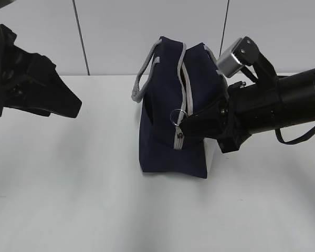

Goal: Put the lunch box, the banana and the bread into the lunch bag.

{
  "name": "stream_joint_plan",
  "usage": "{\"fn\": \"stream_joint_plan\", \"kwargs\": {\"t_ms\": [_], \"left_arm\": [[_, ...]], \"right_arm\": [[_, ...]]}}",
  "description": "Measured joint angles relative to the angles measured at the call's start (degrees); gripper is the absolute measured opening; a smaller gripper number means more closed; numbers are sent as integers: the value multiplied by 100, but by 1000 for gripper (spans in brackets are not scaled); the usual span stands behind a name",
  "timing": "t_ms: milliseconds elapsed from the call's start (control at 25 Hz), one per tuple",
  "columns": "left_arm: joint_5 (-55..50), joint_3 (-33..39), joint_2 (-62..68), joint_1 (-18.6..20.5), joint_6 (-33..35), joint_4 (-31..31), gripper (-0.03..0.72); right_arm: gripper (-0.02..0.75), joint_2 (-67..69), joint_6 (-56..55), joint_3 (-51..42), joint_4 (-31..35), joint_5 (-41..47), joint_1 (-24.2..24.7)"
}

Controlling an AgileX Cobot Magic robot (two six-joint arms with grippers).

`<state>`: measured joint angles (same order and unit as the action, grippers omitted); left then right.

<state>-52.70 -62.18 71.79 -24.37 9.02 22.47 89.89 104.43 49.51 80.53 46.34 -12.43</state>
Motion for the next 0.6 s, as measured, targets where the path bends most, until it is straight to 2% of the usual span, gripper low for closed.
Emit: {"fn": "stream_joint_plan", "kwargs": {"t_ms": [400, 600], "left_arm": [[0, 0, 0, 0, 53, 27, 417], [0, 0, 0, 0, 637, 335, 417]], "right_arm": [[0, -336, -13, 223, -42, 11, 0], [0, -349, -17, 436, -54, 1, 0]]}}
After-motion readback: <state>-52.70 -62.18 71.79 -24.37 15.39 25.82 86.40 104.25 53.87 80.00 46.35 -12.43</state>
